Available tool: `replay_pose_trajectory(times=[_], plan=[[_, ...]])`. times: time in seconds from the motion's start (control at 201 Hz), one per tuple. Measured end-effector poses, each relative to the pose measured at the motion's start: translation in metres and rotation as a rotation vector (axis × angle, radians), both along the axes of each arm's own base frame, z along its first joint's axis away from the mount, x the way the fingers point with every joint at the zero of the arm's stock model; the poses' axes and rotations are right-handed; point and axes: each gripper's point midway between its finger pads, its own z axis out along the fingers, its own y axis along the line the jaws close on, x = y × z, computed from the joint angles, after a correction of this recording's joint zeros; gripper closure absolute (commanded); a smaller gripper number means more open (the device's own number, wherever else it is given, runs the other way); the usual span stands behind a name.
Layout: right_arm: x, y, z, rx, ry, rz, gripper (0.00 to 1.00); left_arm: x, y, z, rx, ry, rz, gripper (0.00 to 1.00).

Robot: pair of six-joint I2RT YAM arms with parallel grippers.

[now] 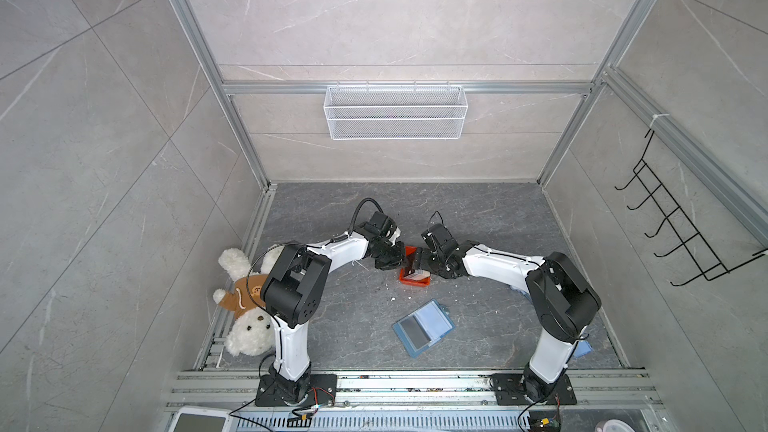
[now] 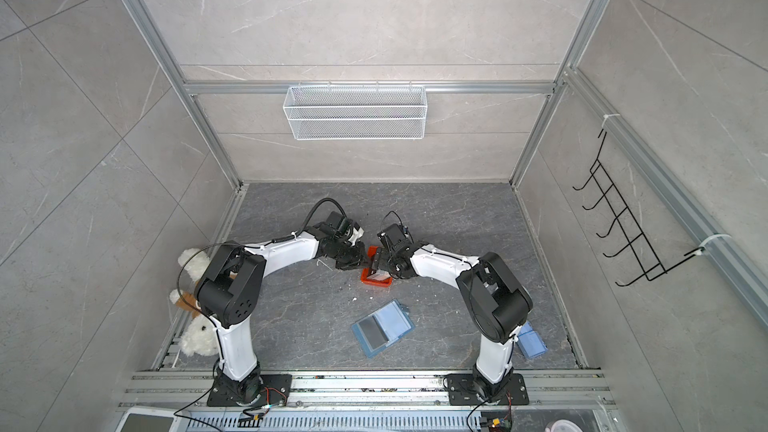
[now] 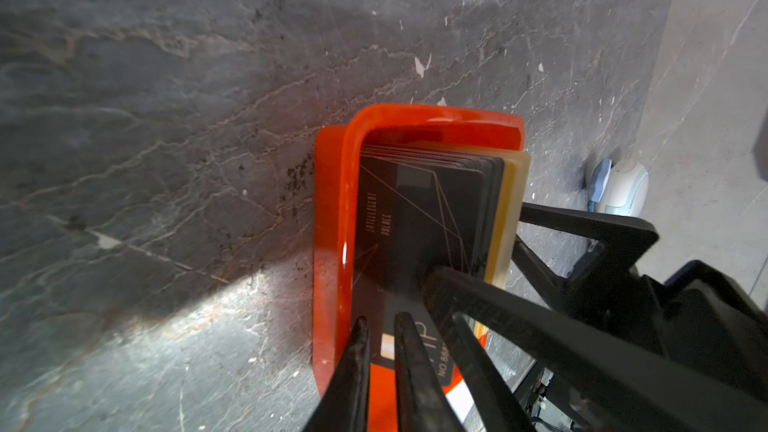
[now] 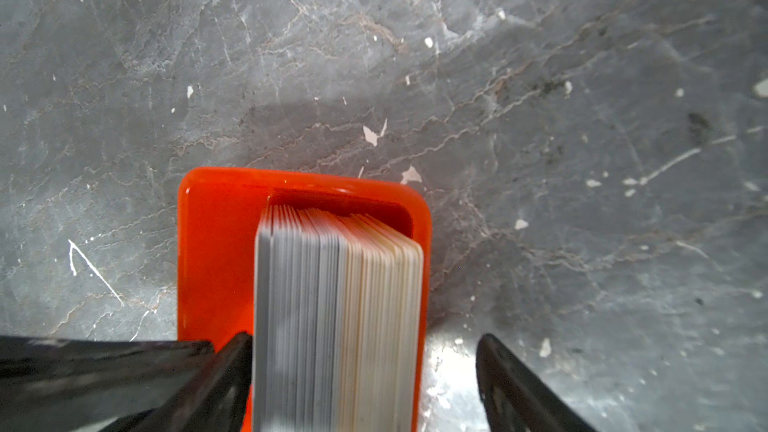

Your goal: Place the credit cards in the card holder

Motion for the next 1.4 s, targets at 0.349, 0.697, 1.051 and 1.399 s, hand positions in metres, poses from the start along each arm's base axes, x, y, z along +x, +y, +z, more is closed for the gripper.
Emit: replay_pose_trajectory(times=[0.349,0.697,1.051,1.399], plan=[[-0.007,-0.007,0.006,0.005,-0.01,0.003,0.17,-0.001,-0.012,0.005,-0.01,-0.015,-0.024,0.79],[-0.014,-0.012,0.017,0.016,-0.026,0.003,0.23,-0.003,-0.025,-0.006,0.003,0.002,-0.05,0.79],[-0.015,-0.004,0.054,0.106,-0.097,0.035,0.6,-0.005,-0.026,-0.006,0.003,0.003,-0.054,0.8],[-0.015,0.004,0.035,0.123,-0.05,0.043,0.79,-0.005,-0.026,-0.006,0.003,0.002,-0.054,0.8]])
